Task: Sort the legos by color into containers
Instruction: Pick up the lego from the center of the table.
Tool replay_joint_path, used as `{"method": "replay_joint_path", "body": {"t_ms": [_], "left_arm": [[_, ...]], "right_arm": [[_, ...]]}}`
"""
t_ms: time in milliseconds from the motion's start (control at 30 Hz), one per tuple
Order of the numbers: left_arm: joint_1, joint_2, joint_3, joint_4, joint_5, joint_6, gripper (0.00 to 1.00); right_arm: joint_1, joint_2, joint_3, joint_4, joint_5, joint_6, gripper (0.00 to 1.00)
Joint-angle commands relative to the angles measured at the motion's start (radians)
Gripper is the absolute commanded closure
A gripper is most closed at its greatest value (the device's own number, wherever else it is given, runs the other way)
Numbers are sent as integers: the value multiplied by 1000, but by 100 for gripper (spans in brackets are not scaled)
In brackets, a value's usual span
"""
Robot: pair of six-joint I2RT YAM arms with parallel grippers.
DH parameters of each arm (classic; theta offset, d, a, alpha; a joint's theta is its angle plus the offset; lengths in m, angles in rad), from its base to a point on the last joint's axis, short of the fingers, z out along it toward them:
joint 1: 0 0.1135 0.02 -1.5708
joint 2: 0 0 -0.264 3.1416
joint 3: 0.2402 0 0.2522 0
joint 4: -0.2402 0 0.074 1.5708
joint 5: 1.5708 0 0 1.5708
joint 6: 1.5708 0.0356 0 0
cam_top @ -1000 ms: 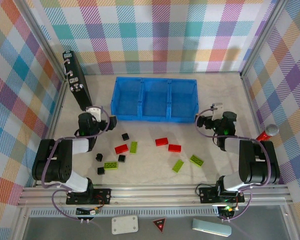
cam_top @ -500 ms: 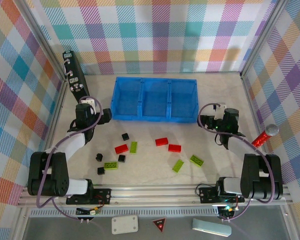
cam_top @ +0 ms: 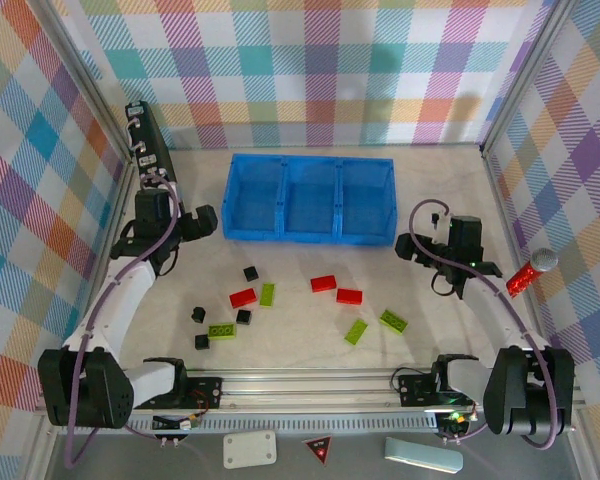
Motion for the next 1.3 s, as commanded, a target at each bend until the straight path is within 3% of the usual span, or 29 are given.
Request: {"method": "replay_joint_path", "body": {"t_ms": [0,233,567,933,1267], "left_arm": [[-10,-18,85,-214,40,15,0],[-10,-34,88,-207,-17,142,0],[-12,-29,22,-143,11,161,0],[-12,-31,22,-134,-26,163,0],[-20,-13,29,-144,-33,157,0]], "right_arm": [[18,-3,50,-163,-44,138,20],[139,57,120,-331,12,226,26],[405,152,221,-501,166,334,28],[624,287,318,-589,316,463,20],[743,436,422,-628,387,548,14]]}}
